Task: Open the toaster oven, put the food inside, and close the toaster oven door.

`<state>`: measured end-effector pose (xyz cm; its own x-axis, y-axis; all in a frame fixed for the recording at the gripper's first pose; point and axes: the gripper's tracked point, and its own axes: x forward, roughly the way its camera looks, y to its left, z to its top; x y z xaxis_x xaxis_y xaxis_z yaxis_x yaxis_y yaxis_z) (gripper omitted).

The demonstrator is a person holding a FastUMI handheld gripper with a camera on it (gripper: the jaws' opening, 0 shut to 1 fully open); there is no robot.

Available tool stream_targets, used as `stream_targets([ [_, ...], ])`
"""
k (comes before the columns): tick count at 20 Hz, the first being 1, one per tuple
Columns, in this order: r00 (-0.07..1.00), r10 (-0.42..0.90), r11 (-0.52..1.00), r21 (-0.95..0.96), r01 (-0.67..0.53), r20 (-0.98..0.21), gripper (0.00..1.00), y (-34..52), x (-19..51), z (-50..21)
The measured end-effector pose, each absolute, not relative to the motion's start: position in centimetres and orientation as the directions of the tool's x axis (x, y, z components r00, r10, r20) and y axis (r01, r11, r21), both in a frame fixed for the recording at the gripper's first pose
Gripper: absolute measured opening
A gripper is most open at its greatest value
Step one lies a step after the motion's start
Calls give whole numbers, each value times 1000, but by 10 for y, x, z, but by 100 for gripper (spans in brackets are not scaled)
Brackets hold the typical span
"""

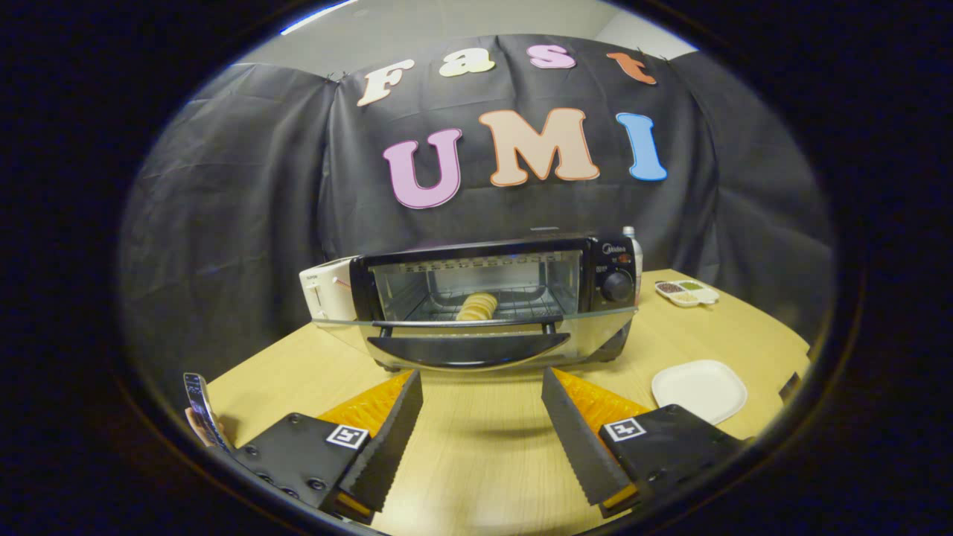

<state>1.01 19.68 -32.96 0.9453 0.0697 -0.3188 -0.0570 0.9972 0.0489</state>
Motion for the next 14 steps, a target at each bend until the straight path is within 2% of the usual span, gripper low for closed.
stream_targets([
  [14,955,34,996,88,-9,-296,98,193,89,-293],
])
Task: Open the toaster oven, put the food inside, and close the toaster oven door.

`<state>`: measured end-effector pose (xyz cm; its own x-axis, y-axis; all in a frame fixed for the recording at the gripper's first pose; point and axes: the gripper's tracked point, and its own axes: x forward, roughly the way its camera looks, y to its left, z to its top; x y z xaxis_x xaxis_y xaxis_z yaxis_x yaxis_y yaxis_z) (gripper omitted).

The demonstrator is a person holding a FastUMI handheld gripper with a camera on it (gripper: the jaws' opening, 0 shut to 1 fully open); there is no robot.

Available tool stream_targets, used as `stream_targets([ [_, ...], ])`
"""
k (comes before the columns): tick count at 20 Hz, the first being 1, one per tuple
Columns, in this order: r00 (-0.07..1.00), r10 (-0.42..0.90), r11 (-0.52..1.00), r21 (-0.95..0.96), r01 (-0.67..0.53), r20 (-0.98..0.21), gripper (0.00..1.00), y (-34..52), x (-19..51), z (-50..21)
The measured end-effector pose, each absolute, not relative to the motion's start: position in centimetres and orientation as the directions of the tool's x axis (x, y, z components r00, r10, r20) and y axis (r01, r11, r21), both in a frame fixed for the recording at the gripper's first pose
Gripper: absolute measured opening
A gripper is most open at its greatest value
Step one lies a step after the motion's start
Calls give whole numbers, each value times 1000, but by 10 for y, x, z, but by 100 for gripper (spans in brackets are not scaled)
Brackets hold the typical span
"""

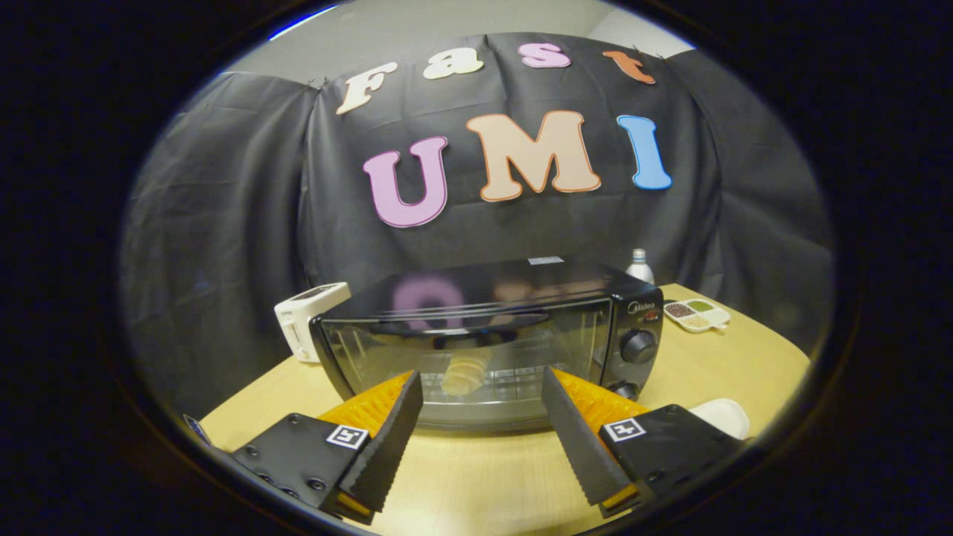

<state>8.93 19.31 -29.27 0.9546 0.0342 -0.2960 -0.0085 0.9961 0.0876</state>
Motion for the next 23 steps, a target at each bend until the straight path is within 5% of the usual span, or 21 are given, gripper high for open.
stream_targets([
  [23,987,119,991,69,-112,-111,98,185,24,-136],
])
